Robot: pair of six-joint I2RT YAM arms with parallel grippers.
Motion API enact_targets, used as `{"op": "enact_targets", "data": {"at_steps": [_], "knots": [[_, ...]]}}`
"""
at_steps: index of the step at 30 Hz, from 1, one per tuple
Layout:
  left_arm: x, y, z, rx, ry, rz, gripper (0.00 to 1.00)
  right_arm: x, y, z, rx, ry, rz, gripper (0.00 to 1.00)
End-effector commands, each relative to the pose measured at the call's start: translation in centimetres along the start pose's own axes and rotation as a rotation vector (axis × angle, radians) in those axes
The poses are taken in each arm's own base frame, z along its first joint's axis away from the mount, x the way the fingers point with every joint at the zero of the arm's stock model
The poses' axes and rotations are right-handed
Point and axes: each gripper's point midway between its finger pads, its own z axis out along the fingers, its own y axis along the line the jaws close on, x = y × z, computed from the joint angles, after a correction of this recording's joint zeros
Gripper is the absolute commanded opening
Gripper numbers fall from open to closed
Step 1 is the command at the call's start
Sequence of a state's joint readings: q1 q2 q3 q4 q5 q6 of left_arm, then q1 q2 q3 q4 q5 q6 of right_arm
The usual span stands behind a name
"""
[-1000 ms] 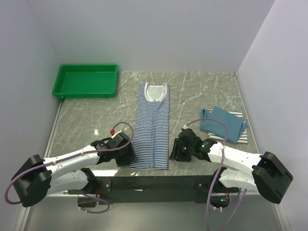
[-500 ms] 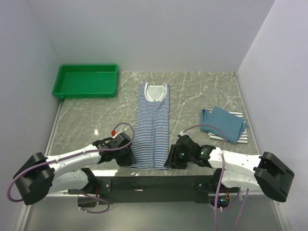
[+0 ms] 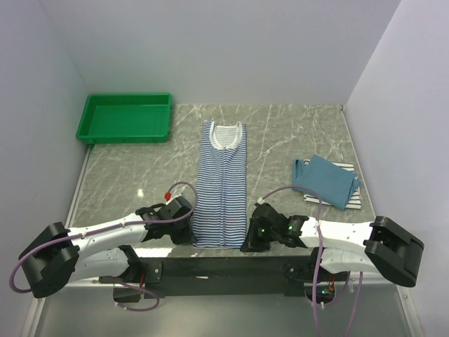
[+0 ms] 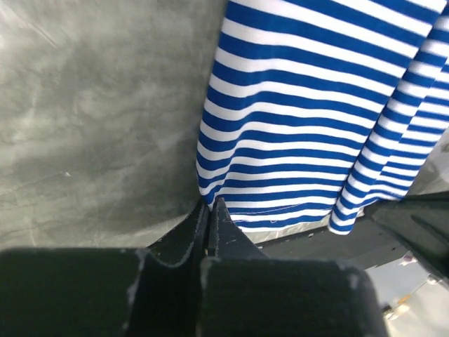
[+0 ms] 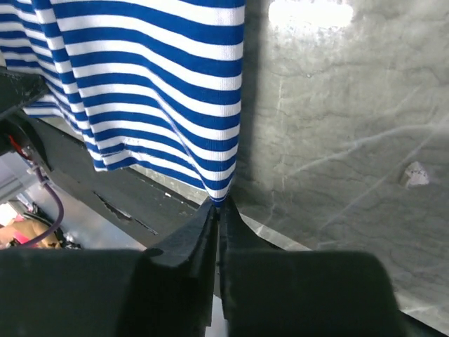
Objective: Fold and stack the tank tops
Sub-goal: Fold the tank top
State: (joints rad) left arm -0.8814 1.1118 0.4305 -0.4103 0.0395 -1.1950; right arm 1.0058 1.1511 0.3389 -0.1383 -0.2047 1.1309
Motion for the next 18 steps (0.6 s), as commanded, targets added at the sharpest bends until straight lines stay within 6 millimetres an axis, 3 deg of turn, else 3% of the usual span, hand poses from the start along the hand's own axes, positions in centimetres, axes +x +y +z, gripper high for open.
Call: {"op": "enact_targets", "data": {"at_steps": [1,10,14,18], "knots": [[2.4,4.1,0.2,-0.133,0.059,0.043,0.01,0.6,-4.3,0.0,0.173,-0.015,-0.025,0.01],[3.5,3.5,-0.7,-0.108,0.057,0.041,0.0,0.8,-2.3,-2.0,0.201,-0.074,-0.139,0.0],[3.6,3.6,-0.6,-0.106,0.057,0.039,0.01,1.6,-2.2,-2.4,0.183,-0.07,-0.141,0.32],[3.6,3.7,-0.6,-0.112,0.059,0.041,0.01,1.6,-2.0,-3.3,0.156,-0.092,-0.124,0.51]]}}
